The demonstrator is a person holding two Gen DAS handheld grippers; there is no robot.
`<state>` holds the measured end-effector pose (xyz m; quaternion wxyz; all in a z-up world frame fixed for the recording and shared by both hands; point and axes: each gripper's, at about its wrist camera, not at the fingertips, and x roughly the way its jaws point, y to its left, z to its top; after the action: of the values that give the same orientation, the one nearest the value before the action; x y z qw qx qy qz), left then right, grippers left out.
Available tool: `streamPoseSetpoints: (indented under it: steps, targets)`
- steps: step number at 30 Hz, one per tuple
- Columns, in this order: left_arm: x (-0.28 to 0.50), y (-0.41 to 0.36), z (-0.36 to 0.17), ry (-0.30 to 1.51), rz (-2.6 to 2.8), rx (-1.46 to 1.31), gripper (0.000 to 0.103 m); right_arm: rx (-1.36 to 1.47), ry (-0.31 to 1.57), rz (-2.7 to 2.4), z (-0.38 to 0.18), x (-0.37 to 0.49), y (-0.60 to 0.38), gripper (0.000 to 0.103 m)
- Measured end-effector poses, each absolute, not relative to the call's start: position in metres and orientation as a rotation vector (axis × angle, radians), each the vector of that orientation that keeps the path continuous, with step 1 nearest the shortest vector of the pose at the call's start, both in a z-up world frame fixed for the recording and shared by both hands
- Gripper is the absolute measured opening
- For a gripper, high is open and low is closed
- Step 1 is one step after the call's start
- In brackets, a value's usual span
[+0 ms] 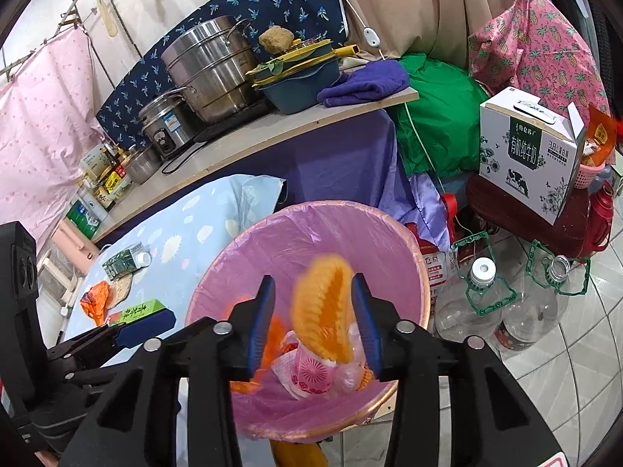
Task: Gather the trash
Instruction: 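Carry the wrapper and foam net over the pink bin and open both tools, then grasp the orange snack bag with the left tool while the right tool grasps the green NB tea carton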
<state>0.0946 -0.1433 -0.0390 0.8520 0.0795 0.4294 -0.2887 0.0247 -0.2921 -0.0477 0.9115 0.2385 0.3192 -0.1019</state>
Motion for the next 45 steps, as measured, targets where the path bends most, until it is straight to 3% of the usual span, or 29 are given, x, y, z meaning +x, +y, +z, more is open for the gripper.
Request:
streamPoseSetpoints:
  steps: [23,28,36,45]
  targets:
    - [0.108,-0.090,-0.034,0.933,-0.512,0.069,0.065,0.445,0.664,-0.125,-0.035,0.041,-0.253,0.048]
    - [0.119,-0.050,-0.032,0.927,-0.430,0.019,0.075,0.416,0.674,-0.079,-0.033,0.051,-0.232,0.051]
    - [0.146,0.041,-0.029,0.907,-0.216,-0.096,0.084,0.378,0.706,-0.010,-0.034,0.073,-0.192,0.051]
    - [0.191,0.138,-0.038,0.895,0.016,-0.162,0.084,0.313,0.761,0.095,-0.041,0.112,-0.128,0.051]
